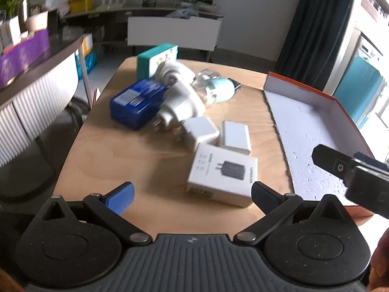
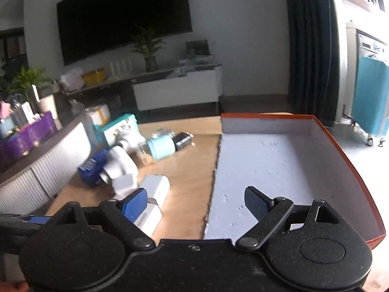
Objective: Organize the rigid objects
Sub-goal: 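Move the left tool toward the white charger box on the table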
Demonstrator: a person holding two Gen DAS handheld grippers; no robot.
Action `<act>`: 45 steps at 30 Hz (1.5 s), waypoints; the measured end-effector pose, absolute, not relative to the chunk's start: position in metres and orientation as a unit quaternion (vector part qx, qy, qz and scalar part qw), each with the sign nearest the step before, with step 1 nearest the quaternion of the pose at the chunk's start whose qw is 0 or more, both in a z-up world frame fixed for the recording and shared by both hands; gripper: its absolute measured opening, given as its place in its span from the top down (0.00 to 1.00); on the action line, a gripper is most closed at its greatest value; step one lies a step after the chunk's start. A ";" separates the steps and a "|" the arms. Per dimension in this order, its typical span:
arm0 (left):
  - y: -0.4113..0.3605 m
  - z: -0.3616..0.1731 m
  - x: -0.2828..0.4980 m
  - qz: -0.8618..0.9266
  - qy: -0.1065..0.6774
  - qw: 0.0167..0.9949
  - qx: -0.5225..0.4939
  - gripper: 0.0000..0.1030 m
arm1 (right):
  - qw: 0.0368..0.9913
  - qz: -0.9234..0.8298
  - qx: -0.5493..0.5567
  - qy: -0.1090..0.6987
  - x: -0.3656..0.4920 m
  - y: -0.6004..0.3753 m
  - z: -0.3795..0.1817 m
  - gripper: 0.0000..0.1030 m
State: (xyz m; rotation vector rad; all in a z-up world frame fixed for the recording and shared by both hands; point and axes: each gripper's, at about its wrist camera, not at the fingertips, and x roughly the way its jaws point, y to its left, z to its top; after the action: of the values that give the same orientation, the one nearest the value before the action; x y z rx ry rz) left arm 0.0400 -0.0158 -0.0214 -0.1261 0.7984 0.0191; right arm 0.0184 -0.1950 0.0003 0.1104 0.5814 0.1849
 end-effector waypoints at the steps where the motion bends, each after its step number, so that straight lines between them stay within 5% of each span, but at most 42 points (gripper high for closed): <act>1: -0.021 -0.021 0.041 0.010 0.383 0.922 -0.046 0.00 | 0.952 0.091 0.054 0.286 0.018 -0.195 0.000 0.01; 45: -0.046 -0.049 0.072 0.002 0.431 0.902 -0.035 0.00 | 0.939 0.066 0.058 0.333 0.038 -0.194 -0.022 0.01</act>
State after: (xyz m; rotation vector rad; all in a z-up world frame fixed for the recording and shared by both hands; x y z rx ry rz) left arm 0.0725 -0.0462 -0.0487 -0.0723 0.8908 0.0036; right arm 0.0381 -0.1943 -0.0225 0.1188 0.6804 0.1341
